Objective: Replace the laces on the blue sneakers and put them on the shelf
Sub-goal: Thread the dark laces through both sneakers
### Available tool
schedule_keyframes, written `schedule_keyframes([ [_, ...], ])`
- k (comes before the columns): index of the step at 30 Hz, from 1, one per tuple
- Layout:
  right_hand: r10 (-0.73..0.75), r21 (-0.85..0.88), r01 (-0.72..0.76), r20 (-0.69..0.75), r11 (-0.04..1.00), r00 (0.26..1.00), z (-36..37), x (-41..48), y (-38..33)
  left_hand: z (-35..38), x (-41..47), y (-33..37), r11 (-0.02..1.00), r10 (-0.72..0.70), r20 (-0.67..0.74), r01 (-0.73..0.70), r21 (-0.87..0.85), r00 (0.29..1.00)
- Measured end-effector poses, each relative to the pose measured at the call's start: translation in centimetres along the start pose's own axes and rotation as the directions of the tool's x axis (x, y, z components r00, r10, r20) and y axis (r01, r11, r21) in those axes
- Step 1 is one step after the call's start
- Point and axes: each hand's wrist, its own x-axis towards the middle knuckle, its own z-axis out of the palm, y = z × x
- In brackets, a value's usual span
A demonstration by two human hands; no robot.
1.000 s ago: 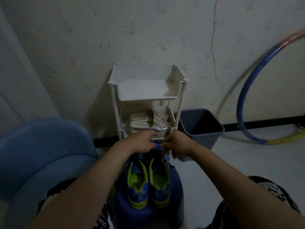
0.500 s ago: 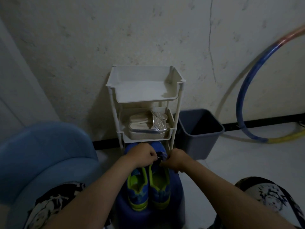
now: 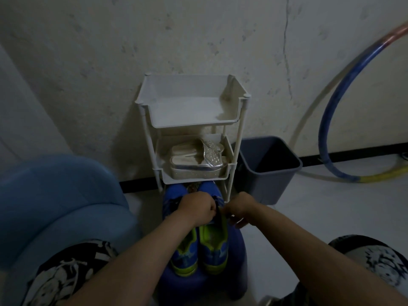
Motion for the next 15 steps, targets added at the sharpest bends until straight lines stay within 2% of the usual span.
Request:
schedule_keyframes([
  [10,-0.019,0.036,0.019,0.014,0.999,1.0,0.07,-0.02,0.06,0.52,0.04,0.29,0.996,-0.035,-0.001,0.035,-0.087,0.999],
  [15,-0.024,0.019,0.023,0.048,1.0,0.999,-0.58,-0.32,0.23,0.76,0.13,0.06,0.975,-0.053,0.049,0.062,-0.215,0.997],
])
